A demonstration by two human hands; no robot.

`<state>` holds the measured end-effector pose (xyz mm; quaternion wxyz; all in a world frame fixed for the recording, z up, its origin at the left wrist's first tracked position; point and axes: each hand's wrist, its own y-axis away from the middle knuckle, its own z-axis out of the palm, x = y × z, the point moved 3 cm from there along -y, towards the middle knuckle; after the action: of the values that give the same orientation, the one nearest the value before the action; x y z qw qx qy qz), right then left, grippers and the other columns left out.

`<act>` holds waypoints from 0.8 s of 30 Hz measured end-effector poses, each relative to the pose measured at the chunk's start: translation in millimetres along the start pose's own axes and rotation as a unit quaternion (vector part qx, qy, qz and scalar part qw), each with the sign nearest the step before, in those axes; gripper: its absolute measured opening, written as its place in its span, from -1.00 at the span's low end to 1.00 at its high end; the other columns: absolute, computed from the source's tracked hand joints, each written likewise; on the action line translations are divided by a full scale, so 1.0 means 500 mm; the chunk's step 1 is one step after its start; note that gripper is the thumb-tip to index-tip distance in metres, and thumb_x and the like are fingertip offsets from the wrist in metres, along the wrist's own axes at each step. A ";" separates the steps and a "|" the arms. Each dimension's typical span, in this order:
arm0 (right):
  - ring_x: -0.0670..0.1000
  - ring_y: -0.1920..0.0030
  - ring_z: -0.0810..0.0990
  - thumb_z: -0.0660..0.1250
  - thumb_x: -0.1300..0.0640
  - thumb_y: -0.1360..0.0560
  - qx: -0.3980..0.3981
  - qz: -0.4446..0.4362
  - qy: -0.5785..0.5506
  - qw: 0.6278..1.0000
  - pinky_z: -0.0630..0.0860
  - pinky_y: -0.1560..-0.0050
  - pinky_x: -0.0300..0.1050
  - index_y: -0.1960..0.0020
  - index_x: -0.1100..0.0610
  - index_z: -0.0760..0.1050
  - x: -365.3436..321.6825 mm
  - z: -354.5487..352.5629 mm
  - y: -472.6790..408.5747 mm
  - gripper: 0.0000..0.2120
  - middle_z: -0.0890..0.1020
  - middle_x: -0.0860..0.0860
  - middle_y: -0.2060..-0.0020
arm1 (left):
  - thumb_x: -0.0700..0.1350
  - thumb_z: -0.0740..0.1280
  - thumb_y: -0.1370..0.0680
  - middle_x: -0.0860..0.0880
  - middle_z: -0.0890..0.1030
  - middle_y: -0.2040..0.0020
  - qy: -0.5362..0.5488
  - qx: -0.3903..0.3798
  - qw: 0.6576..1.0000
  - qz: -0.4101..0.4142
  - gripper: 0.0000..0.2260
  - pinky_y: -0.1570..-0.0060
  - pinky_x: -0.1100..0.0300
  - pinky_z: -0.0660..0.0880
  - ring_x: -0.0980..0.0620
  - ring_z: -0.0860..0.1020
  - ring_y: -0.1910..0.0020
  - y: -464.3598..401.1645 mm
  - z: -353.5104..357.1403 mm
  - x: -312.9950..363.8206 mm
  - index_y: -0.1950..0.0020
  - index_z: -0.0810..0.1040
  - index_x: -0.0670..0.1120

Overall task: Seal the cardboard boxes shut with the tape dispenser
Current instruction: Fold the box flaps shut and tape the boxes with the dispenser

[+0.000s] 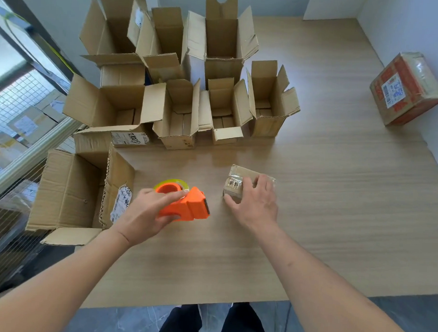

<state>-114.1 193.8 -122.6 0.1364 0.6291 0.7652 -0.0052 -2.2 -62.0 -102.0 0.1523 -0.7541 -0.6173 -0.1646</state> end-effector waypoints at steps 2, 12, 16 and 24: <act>0.19 -0.22 0.39 0.22 -0.54 -0.37 0.012 0.024 0.018 0.999 0.34 -0.37 0.14 -0.23 0.01 0.43 -0.009 0.008 -0.008 -0.29 0.42 0.12 -0.16 | 0.00 0.33 -0.58 0.13 0.59 -0.06 -0.001 0.035 0.999 0.018 -0.50 -0.19 -0.07 0.39 0.03 0.54 -0.06 0.004 -0.013 0.005 -0.52 0.36 0.09; 0.20 -0.30 0.34 0.19 -0.52 -0.43 -0.023 0.060 0.064 0.996 0.26 -0.42 0.16 -0.60 0.00 0.10 -0.032 0.018 -0.034 -0.07 0.32 0.16 -0.30 | -0.33 0.54 -0.43 0.00 0.61 -0.04 0.009 0.134 0.991 0.022 -0.26 -0.31 0.09 0.35 -0.02 0.52 -0.01 0.003 -0.070 0.030 -0.55 0.33 -0.07; 0.22 -0.32 0.28 0.36 -0.30 -0.41 -0.066 0.006 0.029 0.997 0.26 -0.43 0.09 -0.52 -0.11 0.18 -0.037 0.007 -0.031 -0.24 0.28 0.18 -0.30 | -0.35 0.57 -0.39 -0.05 0.64 -0.09 0.003 0.146 0.989 0.023 -0.23 -0.36 0.06 0.37 -0.10 0.56 -0.05 -0.001 -0.068 0.033 -0.55 0.35 -0.12; -0.01 -0.26 0.38 0.40 0.20 -0.42 -0.097 -0.157 -0.155 0.971 0.54 -0.12 -0.04 -0.27 -0.11 0.53 0.000 -0.002 -0.027 -0.55 0.37 -0.08 -0.25 | -0.32 0.58 -0.40 -0.11 0.65 -0.16 0.004 0.156 0.987 0.023 -0.21 -0.40 0.03 0.36 -0.12 0.55 -0.14 -0.012 -0.065 0.060 -0.56 0.32 -0.11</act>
<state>-127.6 191.2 -123.6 0.3110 0.4764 0.8209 -0.0501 -4.7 -48.4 -59.8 0.2742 -0.7341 -0.6177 -0.0656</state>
